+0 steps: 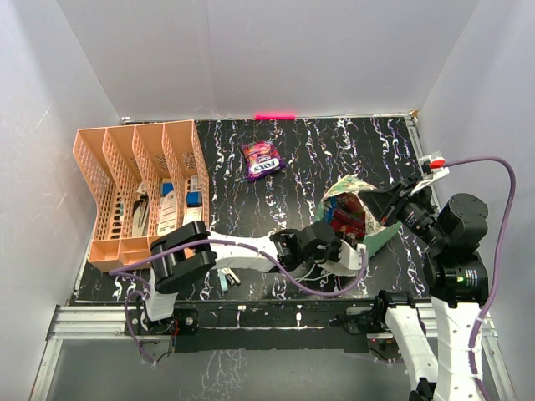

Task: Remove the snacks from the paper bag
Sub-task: Take out the snack from the paper bag.

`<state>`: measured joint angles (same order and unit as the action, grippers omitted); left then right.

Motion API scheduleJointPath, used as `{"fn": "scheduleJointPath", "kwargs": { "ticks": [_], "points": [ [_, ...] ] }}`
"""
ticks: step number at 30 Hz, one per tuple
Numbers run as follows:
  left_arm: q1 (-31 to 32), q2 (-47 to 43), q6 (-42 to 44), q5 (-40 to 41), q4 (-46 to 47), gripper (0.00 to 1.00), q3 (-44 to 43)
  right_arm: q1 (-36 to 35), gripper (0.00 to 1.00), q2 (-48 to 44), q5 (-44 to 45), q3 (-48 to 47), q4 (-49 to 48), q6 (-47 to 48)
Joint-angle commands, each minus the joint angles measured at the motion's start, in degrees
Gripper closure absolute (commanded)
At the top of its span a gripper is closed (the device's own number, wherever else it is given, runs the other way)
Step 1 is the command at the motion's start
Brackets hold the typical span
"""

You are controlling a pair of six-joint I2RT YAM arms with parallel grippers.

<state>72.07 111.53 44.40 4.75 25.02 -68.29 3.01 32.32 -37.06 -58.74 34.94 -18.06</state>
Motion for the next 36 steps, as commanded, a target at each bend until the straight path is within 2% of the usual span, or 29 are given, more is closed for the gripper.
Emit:
{"fn": "scheduleJointPath", "kwargs": {
  "ticks": [1, 8, 14, 17, 20, 23, 26, 28, 31, 36],
  "points": [
    [-0.1, -9.3, -4.2, -1.6, -4.7, 1.0, -0.7, -0.3, 0.93, -0.8, 0.7, -2.7, -2.8, 0.4],
    [-0.1, -26.4, -14.9, -6.6, -15.6, 1.0, 4.3, -0.3, 0.93, -1.1, 0.9, -1.7, -3.4, 0.3],
    [-0.3, -45.5, -33.4, -7.2, -25.5, 1.0, 8.7, -0.3, 0.93, -1.5, 1.8, -1.1, -3.0, 0.7],
    [-0.7, -52.0, -40.3, -2.9, -31.4, 1.0, 10.0, -0.3, 0.93, -1.6, 1.9, -0.8, -3.2, 0.8],
    [-1.4, -55.5, -43.9, 6.1, -37.8, 1.0, 10.1, -0.3, 0.93, -1.6, 1.6, -0.4, -3.4, 1.1],
    [-5.1, -55.0, -44.9, 13.7, -42.7, 1.0, 8.6, -0.3, 0.93, -1.2, 1.5, -0.2, -3.2, 1.7],
    [-13.3, -51.2, -43.2, 12.3, -42.9, 1.0, 6.8, -0.3, 0.93, -0.7, 1.3, -0.5, -3.2, 2.0],
    [-18.9, -47.6, -39.9, 10.4, -39.0, 1.0, 6.9, -0.3, 0.93, -0.6, 1.1, -0.8, -3.3, 2.0],
    [-25.6, -40.9, -33.6, 8.6, -27.6, 1.0, 6.7, -0.3, 0.93, -0.6, 1.1, -1.2, -3.3, 1.9],
    [-33.4, -20.2, -22.7, 7.3, -18.0, 1.0, -2.8, -0.3, 0.93, -1.0, 1.9, -1.6, -2.8, 2.0]
  ]
}}
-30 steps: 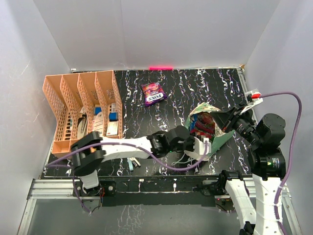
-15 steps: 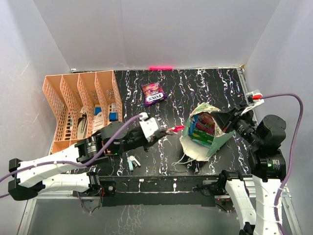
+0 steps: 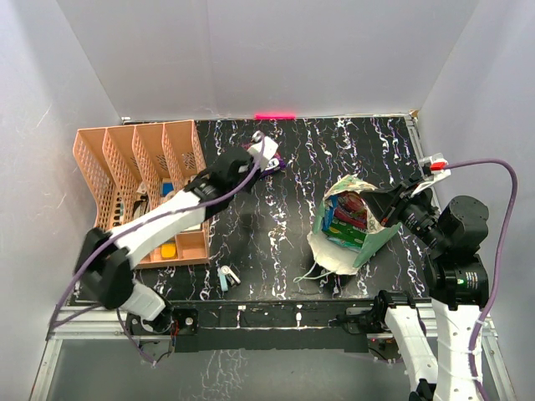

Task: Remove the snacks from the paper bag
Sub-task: Place the snack at the center of the board.

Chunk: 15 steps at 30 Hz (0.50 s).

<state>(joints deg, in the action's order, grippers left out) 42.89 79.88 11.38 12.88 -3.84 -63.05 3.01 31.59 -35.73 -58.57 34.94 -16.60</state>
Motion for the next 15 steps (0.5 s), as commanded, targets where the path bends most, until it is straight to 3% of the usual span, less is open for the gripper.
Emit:
{"fn": "scheduleJointPath", "kwargs": {
  "ticks": [1, 8, 15],
  "points": [
    [-5.3, 15.2, 12.5, -0.4, 12.6, 1.0, -10.3, -0.3, 0.93, -0.3, 0.7, -1.9, -2.8, 0.5],
    [-9.1, 34.1, 19.3, -0.1, 17.4, 1.0, -24.7, -0.3, 0.93, -0.2, 0.7, -2.3, -2.6, 0.7],
    [-9.3, 42.5, 25.0, -2.2, 19.7, 1.0, -29.4, -0.3, 0.93, -0.4, 0.9, -1.7, -2.4, 0.9]
  ]
}}
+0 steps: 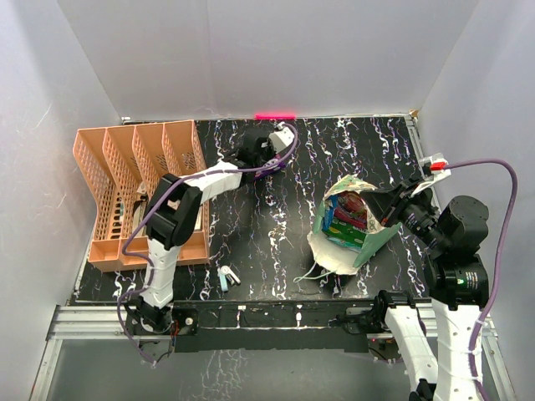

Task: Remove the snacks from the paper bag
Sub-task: Place the snack at the center of the board.

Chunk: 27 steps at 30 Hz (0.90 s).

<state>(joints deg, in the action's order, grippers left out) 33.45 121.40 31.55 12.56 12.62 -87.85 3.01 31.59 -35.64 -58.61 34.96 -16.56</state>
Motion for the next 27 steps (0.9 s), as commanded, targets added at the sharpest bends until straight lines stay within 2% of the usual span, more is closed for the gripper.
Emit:
{"fn": "scheduleJointPath", "kwargs": {
  "ticks": [1, 6, 14, 21, 22, 26, 27],
  "points": [
    [0.1, 1.9, 5.2, -2.2, 3.5, 1.0, -4.9, -0.3, 0.93, -0.5, 0.9, -1.6, -2.4, 0.8],
    [-0.1, 6.2, 6.4, -2.8, 0.7, 1.0, -8.1, -0.3, 0.93, -0.4, 0.9, -1.6, -2.4, 0.9],
    [-0.1, 10.0, 4.7, -5.9, -2.7, 1.0, -6.5, -0.3, 0.93, -0.4, 0.7, -1.5, -2.5, 0.7],
    [-0.1, 8.8, 3.7, -7.3, -1.9, 1.0, -4.4, -0.3, 0.93, -0.4, 0.7, -1.5, -2.5, 0.7],
    [-0.1, 8.3, 3.6, -6.9, -1.9, 0.97, -4.3, -0.3, 0.93, -0.3, 0.7, -1.5, -2.6, 0.7],
    [-0.1, 3.9, 0.5, -3.8, -0.9, 0.59, -2.7, -0.3, 0.93, -0.3, 0.7, -1.3, -2.8, 0.7],
    [-0.1, 2.0, -0.2, -4.3, -1.2, 0.53, -2.1, -0.3, 0.93, -0.3, 0.6, -1.2, -2.9, 0.6]
  ]
}}
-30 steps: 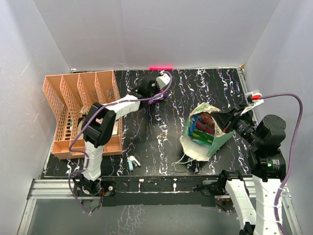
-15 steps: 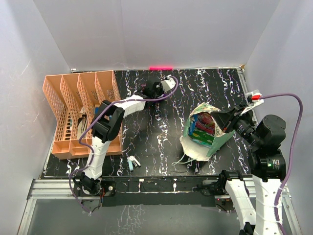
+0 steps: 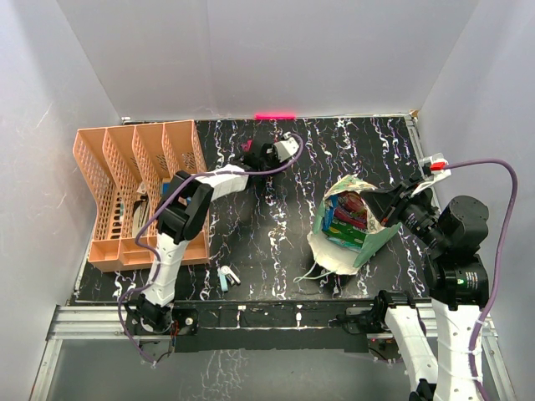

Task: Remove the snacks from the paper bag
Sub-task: Place the snack at the center of the board, then take out the snack from the paper bag.

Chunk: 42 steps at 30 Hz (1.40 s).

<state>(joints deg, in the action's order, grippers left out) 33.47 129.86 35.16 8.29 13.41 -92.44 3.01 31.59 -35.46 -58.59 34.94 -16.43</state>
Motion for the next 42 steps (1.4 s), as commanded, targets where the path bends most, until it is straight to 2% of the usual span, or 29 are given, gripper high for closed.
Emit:
{"fn": "scheduleJointPath", "kwargs": {
  "ticks": [1, 4, 10, 17, 19, 21, 26, 29, 31, 33, 36, 39, 42],
  "points": [
    [-0.1, -8.6, -5.0, -0.8, -2.2, 0.48, 3.1, -0.3, 0.93, -0.3, 0.3, -1.0, -3.0, 0.4],
    [0.0, -15.0, -10.5, -2.7, -4.2, 0.4, 5.0, -0.3, 0.93, -0.2, -0.3, -0.3, -3.6, 0.0],
    [0.0, -32.1, -26.3, -14.0, -4.1, 0.37, 13.5, -0.3, 0.93, -0.1, -0.7, 0.6, -4.4, -0.4],
    [0.6, -51.9, -41.7, -23.5, -0.6, 0.36, 34.0, -0.3, 0.93, -0.6, -1.0, 0.7, -4.3, -1.0],
    [2.3, -57.7, -44.0, -25.5, 0.5, 0.36, 38.7, -0.3, 0.93, -0.6, -1.2, 0.8, -4.3, -1.1],
    [7.1, -62.8, -43.4, -25.2, 0.6, 0.36, 41.4, -0.3, 0.93, -0.7, -1.5, 0.8, -4.3, -1.1],
    [26.4, -69.2, -33.6, -11.9, 2.1, 0.43, 44.8, -0.3, 0.93, -0.6, -0.6, -0.6, -1.8, 0.2],
    [35.2, -66.7, -27.8, -3.6, 4.4, 0.49, 44.9, -0.3, 0.93, -0.7, -0.6, -1.6, -0.4, 0.4],
    [41.3, -63.2, -25.0, 3.2, 9.2, 0.53, 45.1, -0.3, 0.93, -0.9, -1.3, -1.7, -0.2, -0.1],
    [44.6, -58.1, -26.8, 13.3, 14.8, 0.53, 43.7, -0.3, 0.93, -1.1, -1.7, -1.8, -0.4, -1.2],
    [46.9, -49.1, -37.1, 25.4, 16.8, 0.55, 38.3, -0.3, 0.93, -1.3, -1.7, -2.2, -0.9, -2.2],
    [47.5, -41.5, -41.6, 29.9, 21.1, 0.58, 36.2, -0.3, 0.93, -1.3, -1.1, -2.7, -1.5, -2.6],
    [48.1, -36.2, -39.8, 31.7, 28.0, 0.59, 35.5, -0.3, 0.93, -0.9, -1.2, -3.1, -1.7, -2.7]
  ]
}}
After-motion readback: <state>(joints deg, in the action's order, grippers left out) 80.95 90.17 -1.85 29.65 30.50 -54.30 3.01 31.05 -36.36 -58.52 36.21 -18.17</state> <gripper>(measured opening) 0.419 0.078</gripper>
